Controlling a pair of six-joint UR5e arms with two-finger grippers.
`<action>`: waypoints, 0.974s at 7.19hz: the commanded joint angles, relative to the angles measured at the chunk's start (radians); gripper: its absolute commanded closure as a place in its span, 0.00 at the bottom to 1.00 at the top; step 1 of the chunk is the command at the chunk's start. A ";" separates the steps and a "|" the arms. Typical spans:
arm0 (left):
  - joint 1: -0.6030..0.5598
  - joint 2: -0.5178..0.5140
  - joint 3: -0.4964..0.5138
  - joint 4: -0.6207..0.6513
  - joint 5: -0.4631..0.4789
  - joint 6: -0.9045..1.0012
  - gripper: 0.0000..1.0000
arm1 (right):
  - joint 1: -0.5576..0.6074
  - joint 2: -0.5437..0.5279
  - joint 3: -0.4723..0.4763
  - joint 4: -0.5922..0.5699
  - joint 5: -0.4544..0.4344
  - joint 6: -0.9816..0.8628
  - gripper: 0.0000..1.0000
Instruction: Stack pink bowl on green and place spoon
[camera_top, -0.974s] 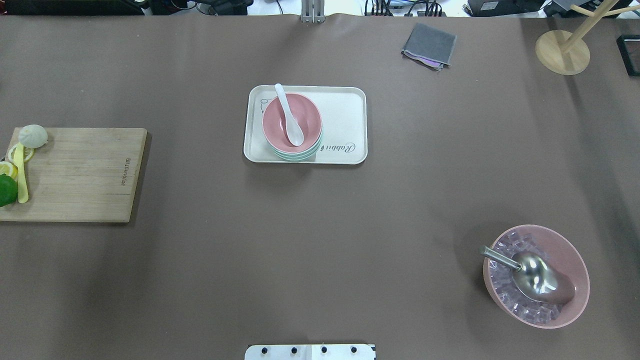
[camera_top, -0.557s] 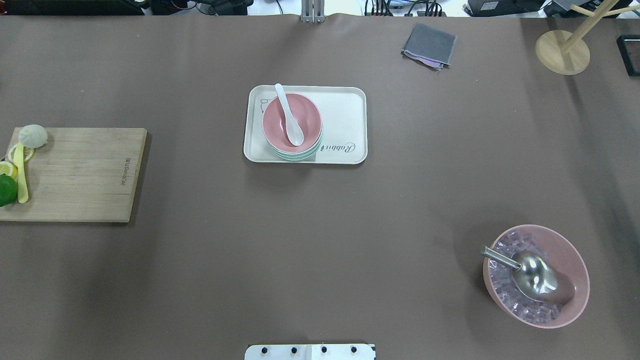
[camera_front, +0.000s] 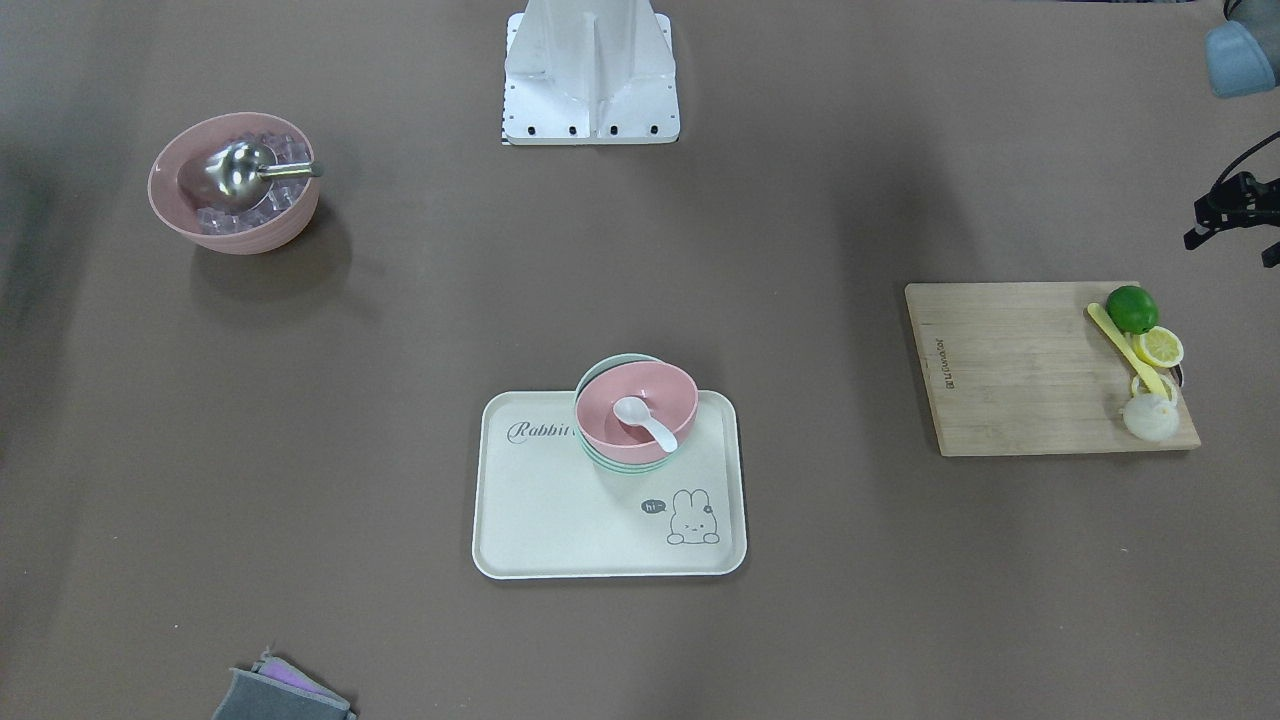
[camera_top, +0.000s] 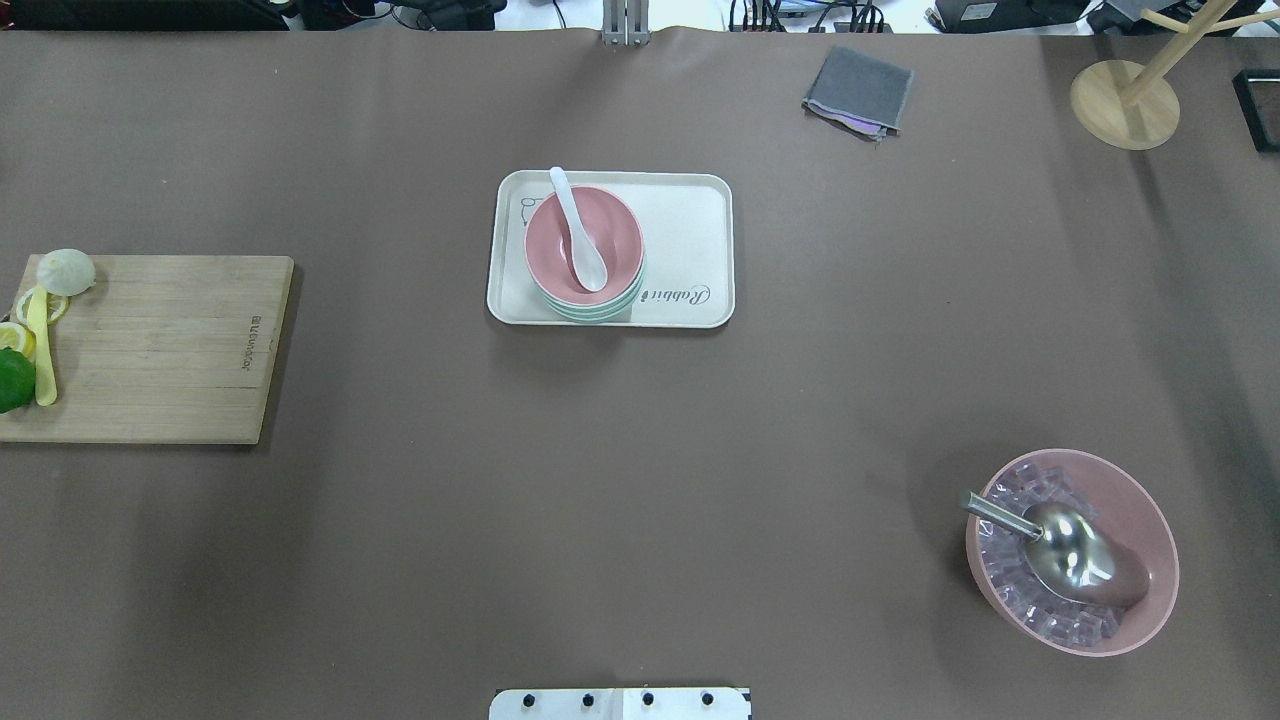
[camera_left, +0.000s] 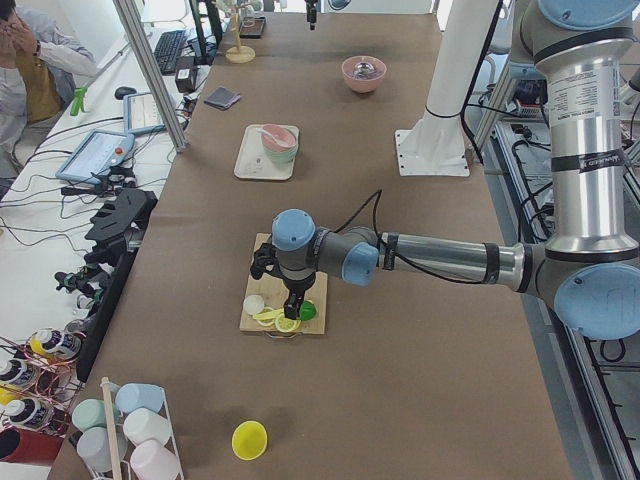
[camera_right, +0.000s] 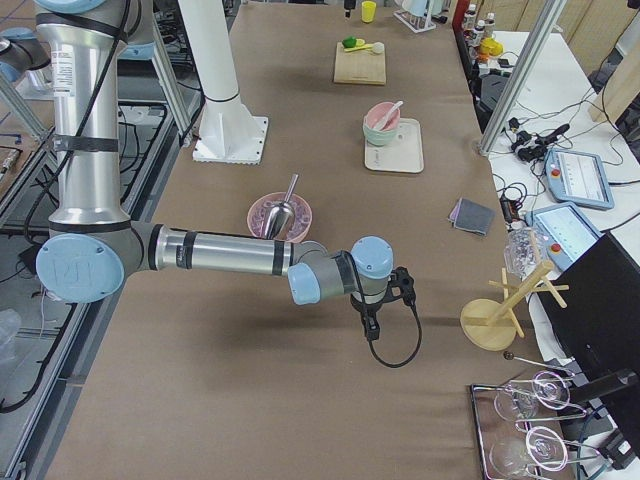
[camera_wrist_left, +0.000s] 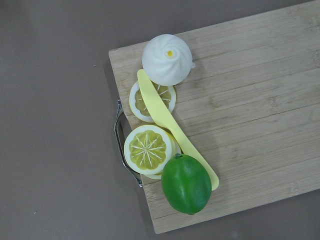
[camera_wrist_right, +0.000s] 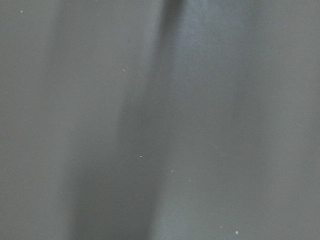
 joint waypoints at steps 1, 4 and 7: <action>0.000 0.000 0.005 -0.001 0.003 0.000 0.02 | 0.001 0.001 0.007 0.001 0.001 -0.001 0.00; 0.000 -0.002 0.004 -0.001 0.002 0.000 0.02 | 0.007 0.047 0.028 -0.072 0.005 -0.001 0.00; -0.024 -0.019 -0.001 0.017 0.003 -0.002 0.02 | 0.037 0.139 0.076 -0.331 0.005 -0.017 0.00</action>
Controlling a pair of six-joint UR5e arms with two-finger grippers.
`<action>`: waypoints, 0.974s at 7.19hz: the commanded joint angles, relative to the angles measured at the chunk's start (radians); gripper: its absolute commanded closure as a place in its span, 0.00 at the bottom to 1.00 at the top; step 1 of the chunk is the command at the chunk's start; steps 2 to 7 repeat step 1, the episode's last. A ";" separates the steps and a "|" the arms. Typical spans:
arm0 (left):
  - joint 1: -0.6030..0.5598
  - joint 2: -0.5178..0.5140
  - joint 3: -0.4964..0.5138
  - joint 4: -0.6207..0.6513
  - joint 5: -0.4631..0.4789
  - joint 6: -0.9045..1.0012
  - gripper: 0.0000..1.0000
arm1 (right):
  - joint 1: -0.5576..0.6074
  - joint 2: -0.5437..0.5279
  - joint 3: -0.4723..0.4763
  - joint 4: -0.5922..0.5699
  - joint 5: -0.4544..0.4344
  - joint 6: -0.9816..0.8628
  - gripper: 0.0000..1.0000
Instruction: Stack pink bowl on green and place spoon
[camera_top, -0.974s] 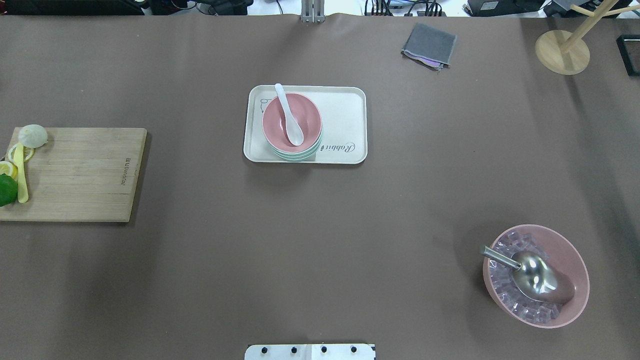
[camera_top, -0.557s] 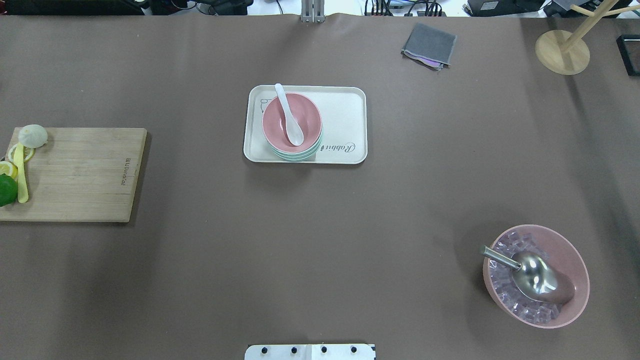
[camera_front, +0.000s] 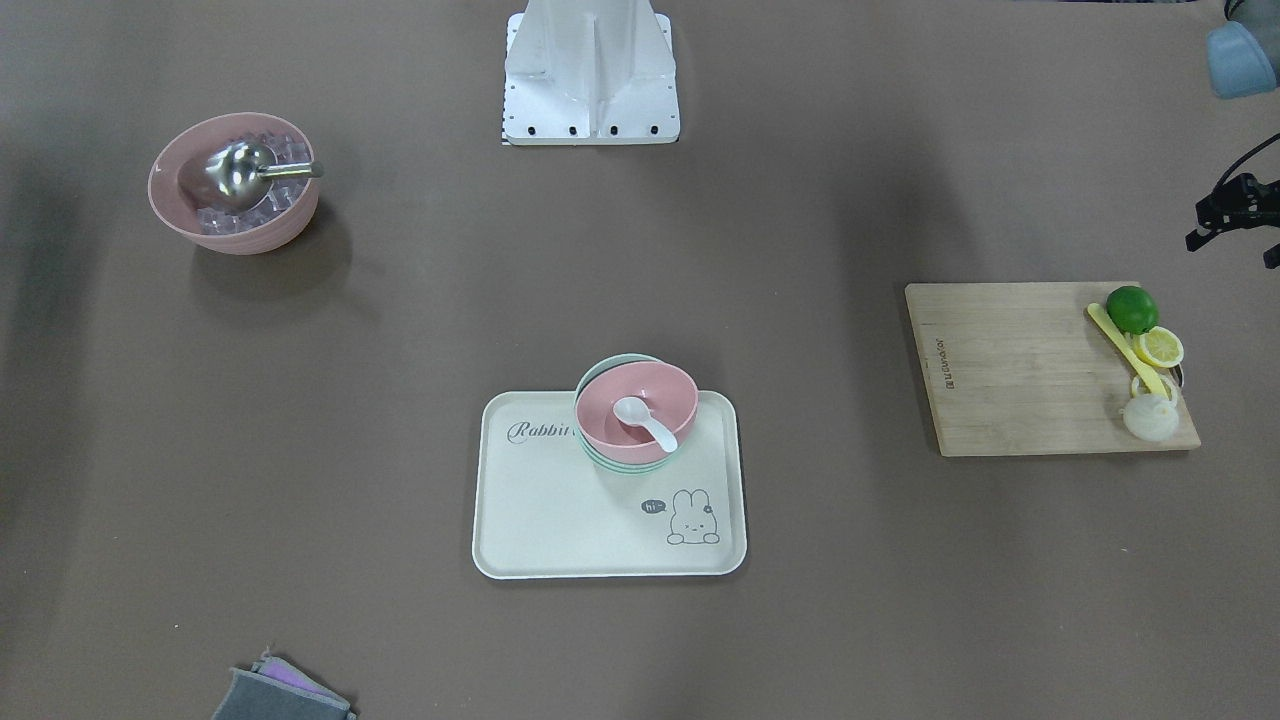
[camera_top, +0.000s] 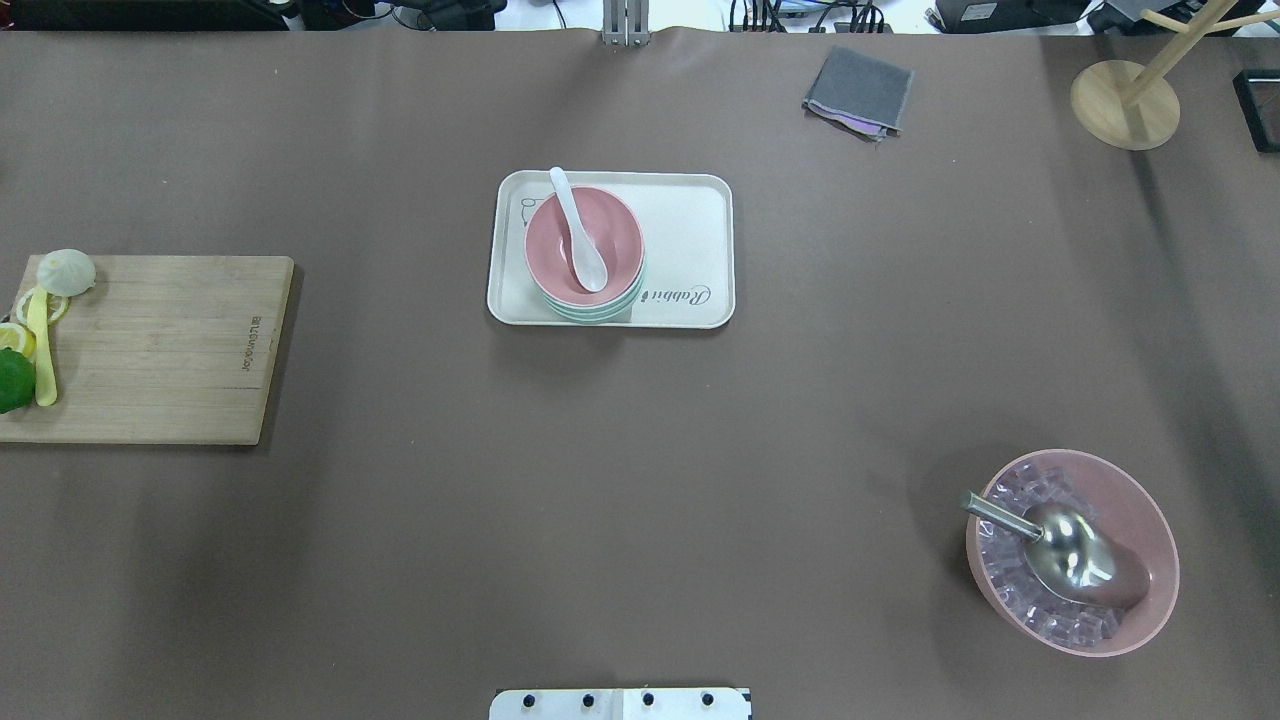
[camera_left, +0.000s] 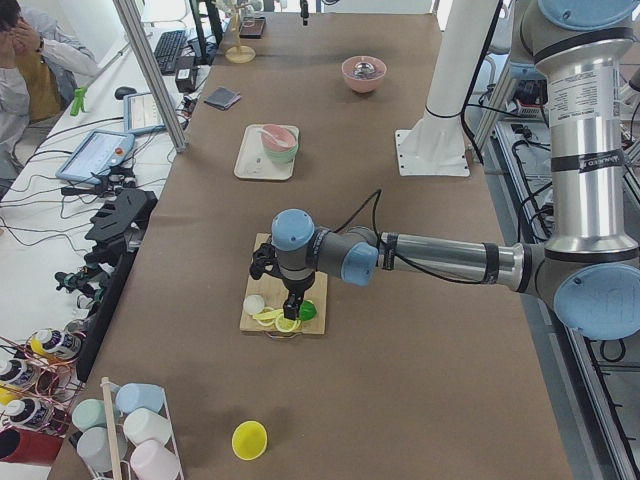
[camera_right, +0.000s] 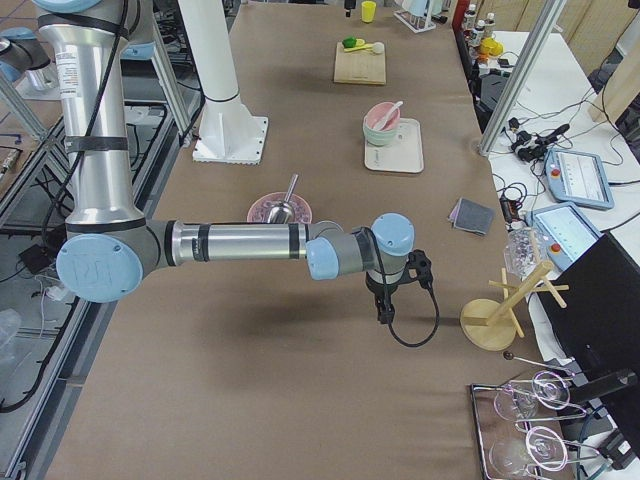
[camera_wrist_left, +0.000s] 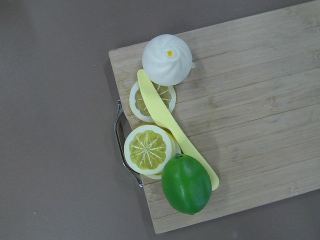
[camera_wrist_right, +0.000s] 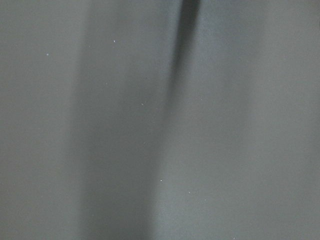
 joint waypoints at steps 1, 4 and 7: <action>-0.038 -0.022 -0.001 0.028 -0.001 -0.001 0.02 | 0.016 0.038 0.049 -0.151 -0.003 -0.016 0.00; -0.038 -0.022 -0.001 0.028 -0.001 -0.001 0.02 | 0.016 0.038 0.049 -0.151 -0.003 -0.016 0.00; -0.038 -0.022 -0.001 0.028 -0.001 -0.001 0.02 | 0.016 0.038 0.049 -0.151 -0.003 -0.016 0.00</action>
